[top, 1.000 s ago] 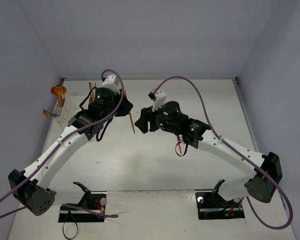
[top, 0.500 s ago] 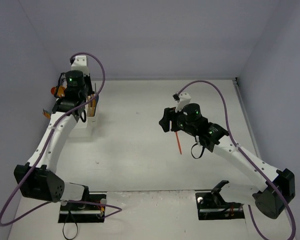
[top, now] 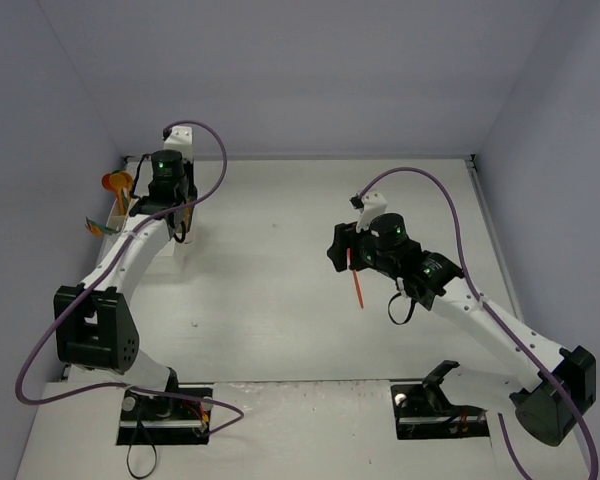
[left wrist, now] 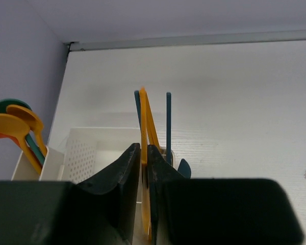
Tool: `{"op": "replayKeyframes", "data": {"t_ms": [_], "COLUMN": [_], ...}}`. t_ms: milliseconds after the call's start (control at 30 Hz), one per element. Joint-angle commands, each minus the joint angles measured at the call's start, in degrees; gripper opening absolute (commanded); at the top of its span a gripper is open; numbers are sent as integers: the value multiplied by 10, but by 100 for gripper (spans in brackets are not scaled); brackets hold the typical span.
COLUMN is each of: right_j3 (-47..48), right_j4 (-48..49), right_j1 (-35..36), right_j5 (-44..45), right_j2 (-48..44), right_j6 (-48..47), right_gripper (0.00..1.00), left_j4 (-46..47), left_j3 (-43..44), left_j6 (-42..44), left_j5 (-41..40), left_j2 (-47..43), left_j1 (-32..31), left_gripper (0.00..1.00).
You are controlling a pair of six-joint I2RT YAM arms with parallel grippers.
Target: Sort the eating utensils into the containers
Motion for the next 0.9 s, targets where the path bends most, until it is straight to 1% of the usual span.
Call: {"op": "replayKeyframes", "data": {"t_ms": [0,67,200,233,300,333,367,433,467,600,700,767,867], "right_j3": [-5,-8,-16,-18,-20,-19,-17,-16,-15,-3,6,9,15], "right_j4": [11,8,1,-3,-14,-20,-29,-38,-44,-59,-65,-66,-67], "right_j1": [-7,-7,-9,-9,-11,-14,-17,-19,-22,-31,-35,-40,-44], "right_j5": [22,24,62,69,87,93,101,111,111,100,93,85,77], "right_j2": [-13,-11,-2,4,19,20,45,66,85,153,195,223,255], "right_j6": [-12,-16,-21,-19,-12,-12,1,15,20,49,70,80,90], "right_gripper": [57,57,57,57,57,57,57,57,56,54,52,52,52], "left_j4": [74,71,71,64,44,43,14,-31,-64,-166,-240,-290,-337], "left_j3": [-31,-41,-62,-63,-61,-61,-49,-33,-19,21,44,51,48], "left_j6": [12,10,9,8,-11,-14,-18,-27,-38,-84,-125,-155,-193], "left_j5": [-6,-4,-6,-9,-17,-21,-27,-35,-40,-40,-17,16,55], "left_j2": [-27,-34,-62,-68,-96,-97,-124,-145,-159,-201,-222,-238,-257], "left_j1": [5,5,4,4,5,5,5,5,4,4,4,3,2], "left_gripper": [12,17,29,30,36,36,41,48,49,61,66,70,71]}}
